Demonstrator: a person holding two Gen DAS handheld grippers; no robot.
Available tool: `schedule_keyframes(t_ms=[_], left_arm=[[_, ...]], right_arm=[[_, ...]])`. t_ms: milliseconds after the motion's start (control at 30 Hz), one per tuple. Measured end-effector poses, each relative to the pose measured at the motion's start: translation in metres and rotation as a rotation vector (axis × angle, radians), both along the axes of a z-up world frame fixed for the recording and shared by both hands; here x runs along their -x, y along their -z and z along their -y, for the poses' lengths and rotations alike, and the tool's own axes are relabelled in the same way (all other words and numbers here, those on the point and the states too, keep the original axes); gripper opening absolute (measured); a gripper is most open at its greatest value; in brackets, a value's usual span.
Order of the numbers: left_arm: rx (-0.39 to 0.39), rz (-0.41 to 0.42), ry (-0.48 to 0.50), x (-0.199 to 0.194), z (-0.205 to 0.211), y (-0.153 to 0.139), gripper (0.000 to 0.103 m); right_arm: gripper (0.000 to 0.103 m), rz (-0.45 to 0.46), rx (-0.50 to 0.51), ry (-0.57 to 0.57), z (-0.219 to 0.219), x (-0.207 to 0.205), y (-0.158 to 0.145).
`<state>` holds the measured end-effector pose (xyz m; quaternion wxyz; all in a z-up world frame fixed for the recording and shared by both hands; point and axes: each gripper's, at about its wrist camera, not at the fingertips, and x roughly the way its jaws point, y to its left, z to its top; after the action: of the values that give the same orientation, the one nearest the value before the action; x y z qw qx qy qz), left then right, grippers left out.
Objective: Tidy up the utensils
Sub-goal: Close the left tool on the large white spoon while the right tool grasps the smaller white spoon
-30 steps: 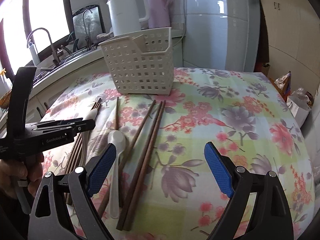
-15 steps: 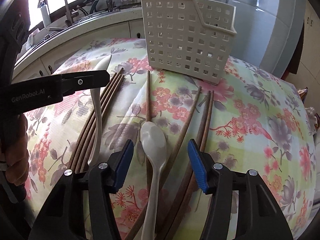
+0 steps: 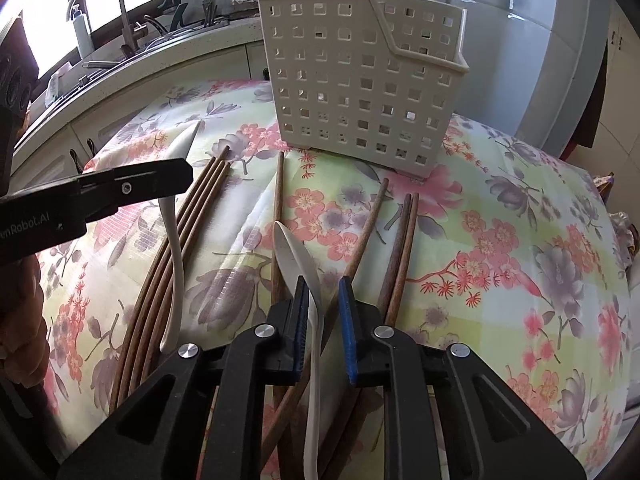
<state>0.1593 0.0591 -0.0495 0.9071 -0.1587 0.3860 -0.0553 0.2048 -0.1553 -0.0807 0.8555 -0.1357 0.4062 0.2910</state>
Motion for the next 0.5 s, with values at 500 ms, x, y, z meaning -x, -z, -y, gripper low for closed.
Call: schedule_keyframes(t_ms=[500], left_arm=[[-0.007, 0.002, 0.007, -0.002, 0.003, -0.002, 0.031]], right_arm=[[0.020, -0.031, 0.018, -0.026, -0.008, -0.014, 0.002]])
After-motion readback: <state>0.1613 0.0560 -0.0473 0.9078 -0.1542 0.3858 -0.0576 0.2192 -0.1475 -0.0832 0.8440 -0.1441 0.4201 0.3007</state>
